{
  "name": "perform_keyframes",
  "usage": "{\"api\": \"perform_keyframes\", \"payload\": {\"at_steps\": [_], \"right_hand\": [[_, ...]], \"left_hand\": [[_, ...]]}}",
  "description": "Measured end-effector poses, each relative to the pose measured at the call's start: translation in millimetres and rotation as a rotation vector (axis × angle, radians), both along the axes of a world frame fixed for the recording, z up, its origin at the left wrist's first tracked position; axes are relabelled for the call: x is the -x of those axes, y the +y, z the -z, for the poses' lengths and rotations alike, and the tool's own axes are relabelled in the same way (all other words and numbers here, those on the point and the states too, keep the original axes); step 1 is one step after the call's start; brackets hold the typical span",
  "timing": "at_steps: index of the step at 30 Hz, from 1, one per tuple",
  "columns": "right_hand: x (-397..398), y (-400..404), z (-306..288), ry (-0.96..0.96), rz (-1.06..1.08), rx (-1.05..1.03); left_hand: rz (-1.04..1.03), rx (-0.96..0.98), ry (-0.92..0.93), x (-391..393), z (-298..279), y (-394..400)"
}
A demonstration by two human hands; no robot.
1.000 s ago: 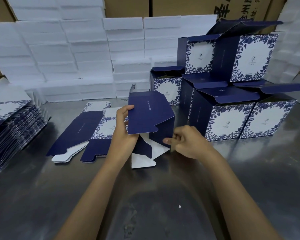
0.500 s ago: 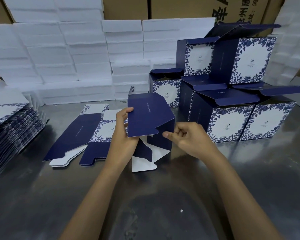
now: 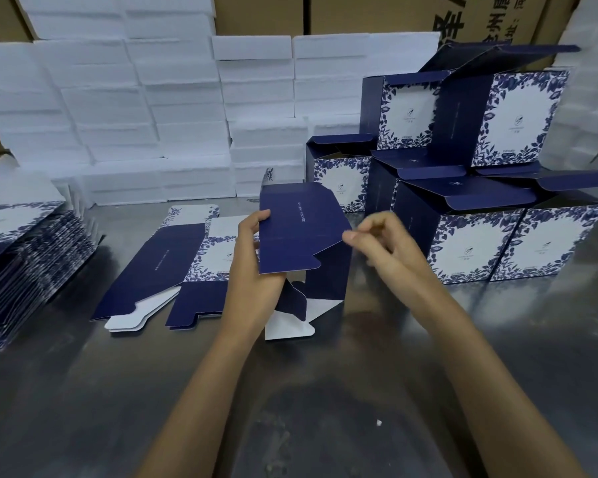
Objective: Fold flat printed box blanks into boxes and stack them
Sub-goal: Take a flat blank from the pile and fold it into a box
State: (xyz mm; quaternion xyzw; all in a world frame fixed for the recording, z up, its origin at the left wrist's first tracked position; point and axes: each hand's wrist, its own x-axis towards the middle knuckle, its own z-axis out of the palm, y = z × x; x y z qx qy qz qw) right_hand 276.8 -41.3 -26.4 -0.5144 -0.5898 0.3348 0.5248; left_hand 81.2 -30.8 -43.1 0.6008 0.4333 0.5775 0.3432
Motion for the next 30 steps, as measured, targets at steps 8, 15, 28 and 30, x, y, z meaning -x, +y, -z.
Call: {"api": "perform_keyframes", "payload": {"at_steps": [8,15,28,30], "right_hand": [[8.8,-6.4,-0.3,-0.040,-0.129,-0.071],[13.3,-4.0,4.4,-0.033,-0.098,-0.129],[32.5,-3.2,6.0,0.099,0.004,-0.169],[35.5,-3.6,5.8,0.098,0.029,-0.172]], "left_hand": [[0.141,0.078,0.119,3.9,-4.5,1.5],[0.323,0.187,0.249,29.7,-20.6,-2.6],[0.064,-0.078,-0.024,-6.3,-12.0,-7.1],[0.051,-0.103,-0.015,-7.7,-12.2,-7.7]]}}
